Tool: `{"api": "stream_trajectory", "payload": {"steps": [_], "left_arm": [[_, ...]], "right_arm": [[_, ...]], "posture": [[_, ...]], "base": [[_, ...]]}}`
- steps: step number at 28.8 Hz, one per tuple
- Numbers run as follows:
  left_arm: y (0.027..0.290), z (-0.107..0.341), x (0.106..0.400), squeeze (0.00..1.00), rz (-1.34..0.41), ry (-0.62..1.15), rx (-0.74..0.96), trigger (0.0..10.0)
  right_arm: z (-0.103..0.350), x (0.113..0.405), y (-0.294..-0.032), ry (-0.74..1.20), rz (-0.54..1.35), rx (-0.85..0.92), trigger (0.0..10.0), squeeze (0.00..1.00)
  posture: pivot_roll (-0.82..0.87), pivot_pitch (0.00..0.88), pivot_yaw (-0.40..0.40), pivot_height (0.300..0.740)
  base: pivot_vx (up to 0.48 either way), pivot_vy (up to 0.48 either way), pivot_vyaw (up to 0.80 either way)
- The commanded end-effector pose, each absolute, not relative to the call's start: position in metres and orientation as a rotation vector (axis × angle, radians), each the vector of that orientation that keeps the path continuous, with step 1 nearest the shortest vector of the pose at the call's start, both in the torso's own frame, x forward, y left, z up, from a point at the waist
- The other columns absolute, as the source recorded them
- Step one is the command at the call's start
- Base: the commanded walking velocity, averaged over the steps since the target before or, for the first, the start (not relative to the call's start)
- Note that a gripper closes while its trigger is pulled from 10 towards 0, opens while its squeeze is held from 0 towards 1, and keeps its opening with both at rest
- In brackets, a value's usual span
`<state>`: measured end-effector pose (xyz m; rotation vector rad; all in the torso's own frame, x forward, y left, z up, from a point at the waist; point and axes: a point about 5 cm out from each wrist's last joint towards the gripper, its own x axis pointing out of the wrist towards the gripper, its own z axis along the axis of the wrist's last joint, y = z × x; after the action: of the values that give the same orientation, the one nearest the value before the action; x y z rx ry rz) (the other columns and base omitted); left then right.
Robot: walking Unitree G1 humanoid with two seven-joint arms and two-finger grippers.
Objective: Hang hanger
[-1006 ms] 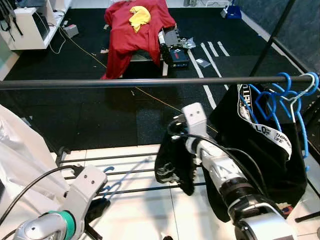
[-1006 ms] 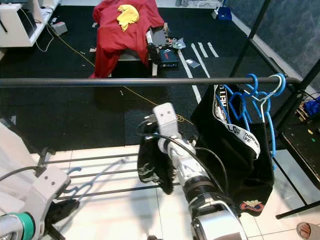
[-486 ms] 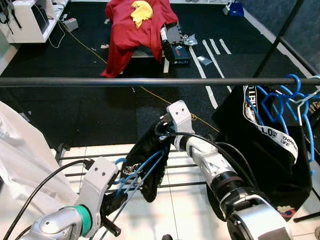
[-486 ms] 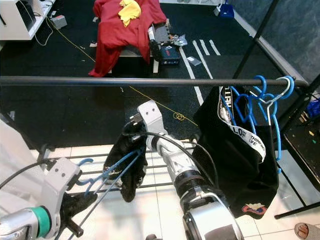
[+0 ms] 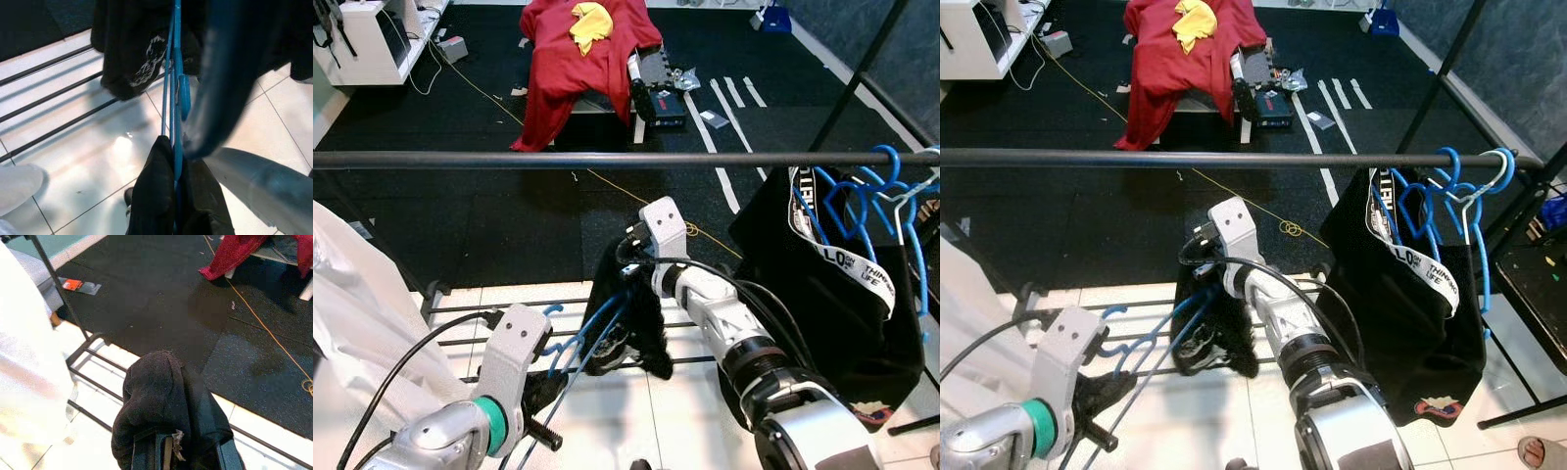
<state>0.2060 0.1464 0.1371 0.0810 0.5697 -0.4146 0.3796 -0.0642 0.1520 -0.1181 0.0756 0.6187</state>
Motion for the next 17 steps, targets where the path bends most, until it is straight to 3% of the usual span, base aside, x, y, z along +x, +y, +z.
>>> {"api": "stream_trajectory", "payload": {"steps": [1, 7, 9, 17], "left_arm": [[0.149, 0.131, 0.205, 0.0, -0.37, 0.607, 0.082, 10.0], [0.152, 0.129, 0.211, 0.0, -0.211, 0.623, 0.052, 10.0], [0.153, 0.132, 0.213, 0.0, -0.148, 0.624, 0.029, 10.0], [0.142, 0.144, 0.217, 0.0, -0.192, 0.601, -0.039, 10.0]], "right_arm": [[0.16, 0.382, -0.061, 0.054, 0.604, -0.106, 10.0, 0.0], [0.16, 0.387, -0.071, 0.068, 0.474, -0.072, 10.0, 0.0], [0.162, 0.392, -0.085, 0.059, 0.348, -0.053, 10.0, 0.0], [0.163, 0.396, -0.085, 0.104, 0.296, 0.085, 10.0, 0.0]], "posture": [[-0.01, 0.13, -0.009, 0.74], [-0.01, 0.133, -0.006, 0.74], [-0.01, 0.136, 0.0, 0.74], [-0.01, 0.139, 0.005, 0.74]], "base": [[0.0, 0.0, 0.0], [0.0, 0.0, 0.0], [0.0, 0.0, 0.0], [0.0, 0.0, 0.0]]}}
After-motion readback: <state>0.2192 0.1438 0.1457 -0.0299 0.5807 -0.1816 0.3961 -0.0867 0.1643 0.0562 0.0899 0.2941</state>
